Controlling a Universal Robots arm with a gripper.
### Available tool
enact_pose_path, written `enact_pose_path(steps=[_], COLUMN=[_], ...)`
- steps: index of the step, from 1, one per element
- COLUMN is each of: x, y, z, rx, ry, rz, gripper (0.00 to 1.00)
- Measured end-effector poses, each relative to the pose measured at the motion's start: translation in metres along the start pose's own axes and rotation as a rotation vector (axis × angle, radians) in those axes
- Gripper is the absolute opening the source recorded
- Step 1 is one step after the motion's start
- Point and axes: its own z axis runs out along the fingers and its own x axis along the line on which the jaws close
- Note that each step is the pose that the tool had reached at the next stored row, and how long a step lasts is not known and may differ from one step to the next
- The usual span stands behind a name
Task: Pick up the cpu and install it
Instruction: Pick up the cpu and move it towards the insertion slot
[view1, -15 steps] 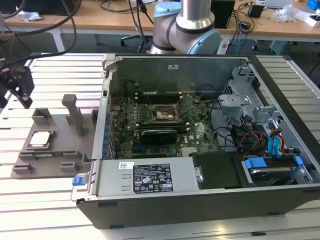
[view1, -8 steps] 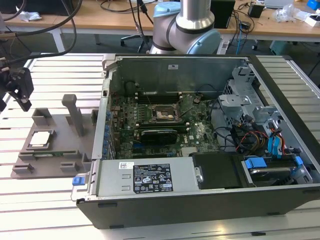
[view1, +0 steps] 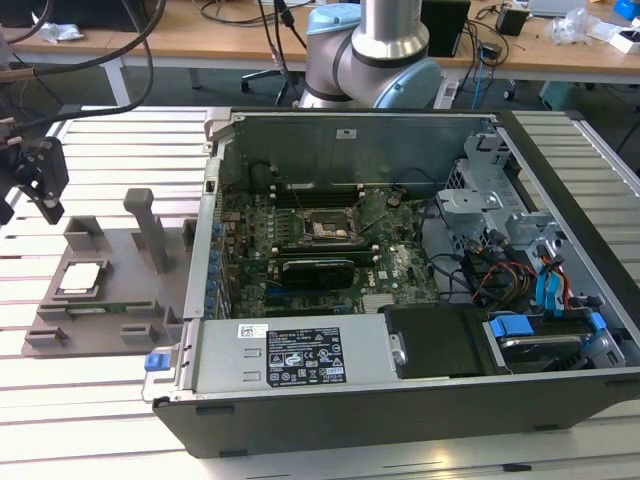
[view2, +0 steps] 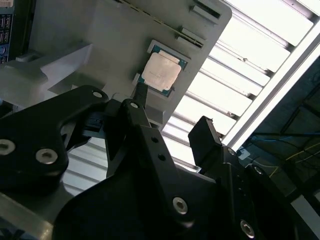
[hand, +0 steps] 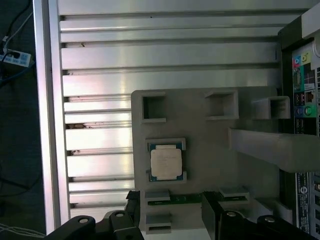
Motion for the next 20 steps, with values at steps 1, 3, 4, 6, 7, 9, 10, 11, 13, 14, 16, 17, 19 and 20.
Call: enact_pose_path(steps=[1, 3, 4, 6, 7, 9, 10, 11, 13, 14, 16, 17, 19, 20], x=[0.0000, 0.0001, 0.0001, 0.0001, 0.0002, 0.0002, 0.0002, 0.0002, 0.0003, 0.0003, 0.0003, 0.0003, 0.0003, 0.0003], y=[0.0000, 0.0001, 0.0001, 0.0001, 0.0001, 0.0001, 0.0002, 0.0002, 0.0002, 0.0002, 0.0002, 0.0002, 0.0002, 0.0002], z=[0.0010, 0.0028, 0.0034, 0.0045, 0.0056, 0.0070, 0.0073, 0.0078, 0.0085, 0.0089, 0.0095, 0.0099, 0.0110, 0.0117], rx=[0.0000, 0.0001, 0.0000, 0.0001, 0.0000, 0.0001, 0.0001, 0.0001, 0.0001, 0.0001, 0.0001, 0.0001, 0.0000, 0.0000], ry=[0.0001, 0.0002, 0.0001, 0.0002, 0.0001, 0.0001, 0.0002, 0.0002, 0.0001, 0.0001, 0.0001, 0.0001, 0.0001, 0.0001], rz=[0.000, 0.000, 0.000, 0.000, 0.000, 0.000, 0.000, 0.000, 0.000, 0.000, 0.000, 0.000, 0.000, 0.000], gripper=[0.61, 0.61, 0.61, 0.61, 0.61, 0.61, 0.61, 0.61, 0.61, 0.61, 0.61, 0.61, 0.61, 0.61])
